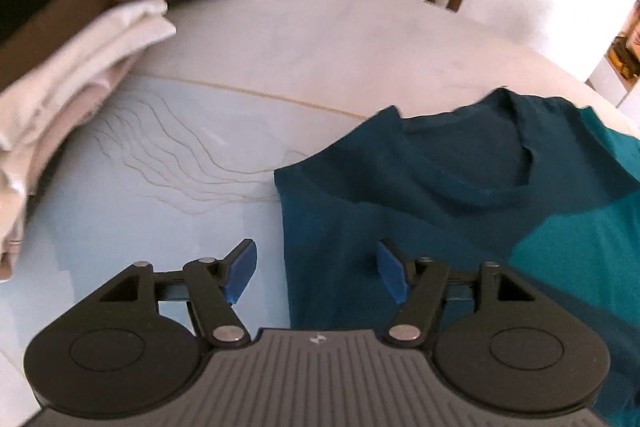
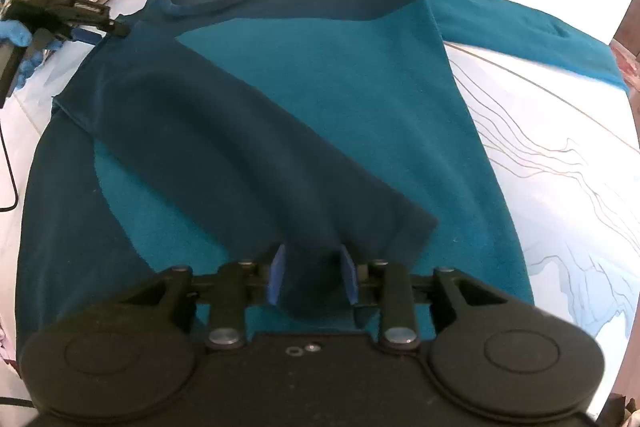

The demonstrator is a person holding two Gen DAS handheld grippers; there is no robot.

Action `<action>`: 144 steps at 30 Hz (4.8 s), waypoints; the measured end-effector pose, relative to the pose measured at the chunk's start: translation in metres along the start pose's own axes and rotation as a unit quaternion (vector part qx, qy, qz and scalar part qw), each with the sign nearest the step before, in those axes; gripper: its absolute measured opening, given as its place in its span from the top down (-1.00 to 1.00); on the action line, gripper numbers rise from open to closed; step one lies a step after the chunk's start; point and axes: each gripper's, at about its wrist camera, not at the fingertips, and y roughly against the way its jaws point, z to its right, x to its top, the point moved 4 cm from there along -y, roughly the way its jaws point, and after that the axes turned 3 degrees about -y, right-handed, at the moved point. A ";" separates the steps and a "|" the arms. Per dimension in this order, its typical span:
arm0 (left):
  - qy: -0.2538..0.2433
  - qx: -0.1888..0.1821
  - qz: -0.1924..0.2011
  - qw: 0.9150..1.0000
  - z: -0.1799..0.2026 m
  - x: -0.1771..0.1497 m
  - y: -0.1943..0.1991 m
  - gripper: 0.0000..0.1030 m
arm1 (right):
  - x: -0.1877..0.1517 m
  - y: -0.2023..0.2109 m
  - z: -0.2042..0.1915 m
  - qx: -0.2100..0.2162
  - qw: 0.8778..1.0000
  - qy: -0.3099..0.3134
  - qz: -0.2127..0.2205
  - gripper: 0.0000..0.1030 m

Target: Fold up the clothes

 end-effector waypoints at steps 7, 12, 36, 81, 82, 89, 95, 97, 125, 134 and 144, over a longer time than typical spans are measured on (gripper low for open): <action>-0.026 0.024 0.004 0.999 0.017 0.007 -0.014 -0.50 | -0.003 0.001 -0.004 -0.007 1.000 -0.005 0.001 -1.00; -0.050 0.020 0.025 0.998 0.025 0.006 -0.007 0.65 | -0.003 -0.001 -0.012 -0.018 1.000 0.006 -0.001 -1.00; -0.047 0.041 0.021 0.998 -0.074 -0.039 0.033 0.70 | 0.018 -0.014 -0.063 0.022 0.997 0.079 -0.014 -1.00; -0.139 -0.096 -0.085 0.982 0.139 -0.107 0.047 -0.73 | 0.235 -0.071 0.319 -0.120 0.982 -0.141 0.042 -1.00; -0.137 -0.098 -0.085 0.982 0.138 -0.107 0.047 -0.75 | 0.234 -0.071 0.315 -0.118 0.983 -0.136 0.043 -1.00; -0.135 -0.103 -0.083 0.982 0.139 -0.107 0.045 -0.84 | 0.229 -0.066 0.279 -0.101 0.990 -0.085 0.053 -1.00; -0.136 -0.104 -0.083 0.982 0.138 -0.105 0.046 -0.87 | 0.230 -0.053 0.252 -0.087 0.991 -0.064 0.074 -1.00; -0.130 -0.097 -0.075 0.984 0.131 -0.102 0.050 -0.87 | 0.230 -0.048 0.243 -0.082 0.992 -0.057 0.081 -1.00; -0.101 -0.015 -0.074 0.992 0.000 -0.084 0.045 -0.88 | 0.233 -0.067 -0.010 0.065 0.989 0.131 0.037 -0.73; -0.132 -0.026 -0.053 0.990 0.001 -0.090 0.049 -0.91 | 0.228 0.027 -0.048 0.088 0.979 0.161 0.089 -0.15; -0.167 -0.055 -0.041 0.984 -0.002 -0.095 0.052 -0.91 | 0.117 0.062 -0.127 0.149 0.957 0.250 0.011 -0.07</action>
